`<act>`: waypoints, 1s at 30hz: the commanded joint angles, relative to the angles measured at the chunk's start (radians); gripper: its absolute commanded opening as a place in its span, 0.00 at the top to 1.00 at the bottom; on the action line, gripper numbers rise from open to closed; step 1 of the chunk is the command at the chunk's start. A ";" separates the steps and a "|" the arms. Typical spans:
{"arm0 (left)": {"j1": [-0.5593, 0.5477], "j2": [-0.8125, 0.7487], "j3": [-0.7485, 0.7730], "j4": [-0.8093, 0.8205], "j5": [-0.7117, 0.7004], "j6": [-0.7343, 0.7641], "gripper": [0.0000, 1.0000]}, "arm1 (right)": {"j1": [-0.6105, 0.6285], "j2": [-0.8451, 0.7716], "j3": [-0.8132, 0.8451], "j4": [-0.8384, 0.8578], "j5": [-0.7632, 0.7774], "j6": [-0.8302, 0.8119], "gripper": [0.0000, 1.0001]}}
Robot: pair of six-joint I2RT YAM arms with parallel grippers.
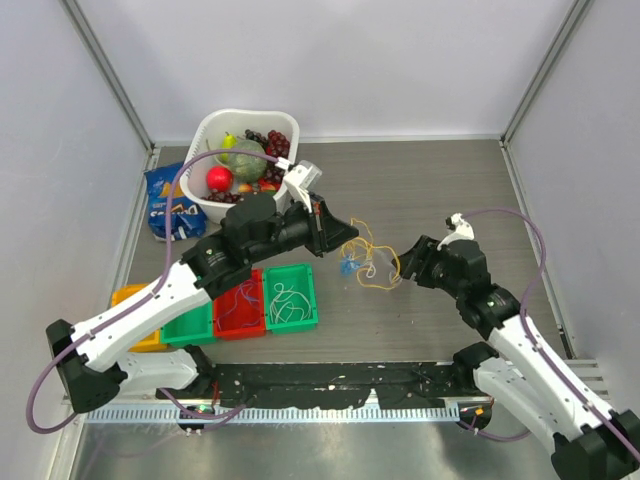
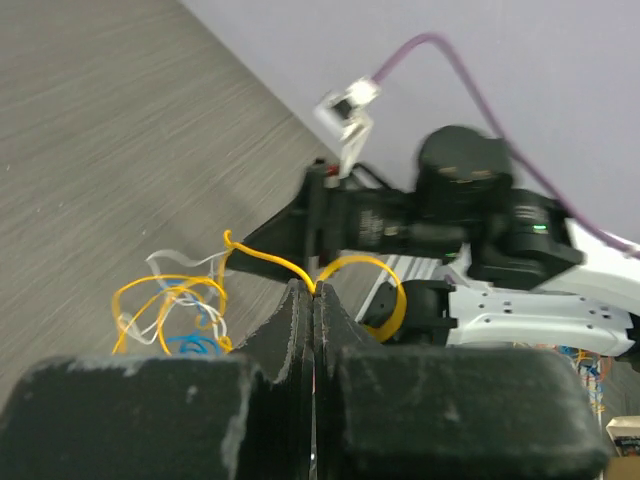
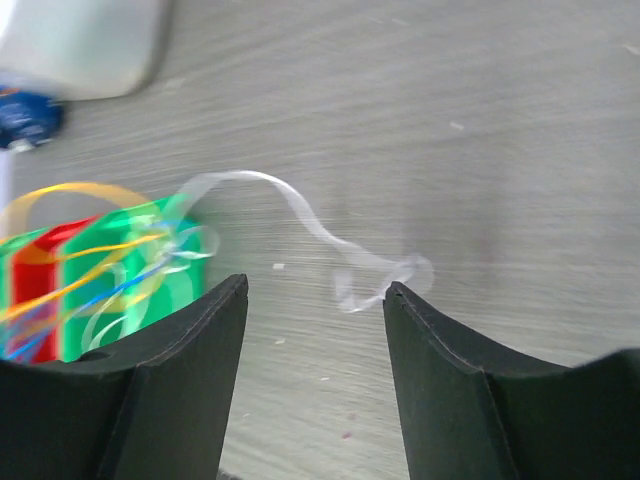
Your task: Untangle the cables
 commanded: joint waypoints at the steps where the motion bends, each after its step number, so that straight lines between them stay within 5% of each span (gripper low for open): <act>1: -0.003 -0.003 0.021 0.010 -0.028 -0.022 1.00 | 0.029 -0.100 0.073 0.042 -0.135 -0.070 0.36; 8: -0.003 0.026 0.038 0.002 -0.010 -0.034 1.00 | 0.032 -0.050 0.103 0.171 -0.460 -0.094 0.36; 13: -0.003 0.023 0.029 0.037 0.016 -0.065 1.00 | 0.038 -0.005 0.095 0.199 -0.397 -0.059 0.36; 18: -0.001 0.045 0.058 0.093 0.087 -0.100 1.00 | 0.112 0.052 0.026 0.387 -0.493 -0.011 0.36; 24: -0.003 0.061 0.089 0.117 0.154 -0.140 1.00 | 0.215 0.079 0.004 0.354 -0.185 -0.015 0.35; 28: -0.003 0.048 0.118 0.178 0.263 -0.180 1.00 | 0.212 0.186 0.006 0.237 0.199 0.079 0.39; 30: -0.003 0.031 0.152 0.205 0.332 -0.193 1.00 | 0.201 0.254 0.007 0.232 0.237 0.102 0.41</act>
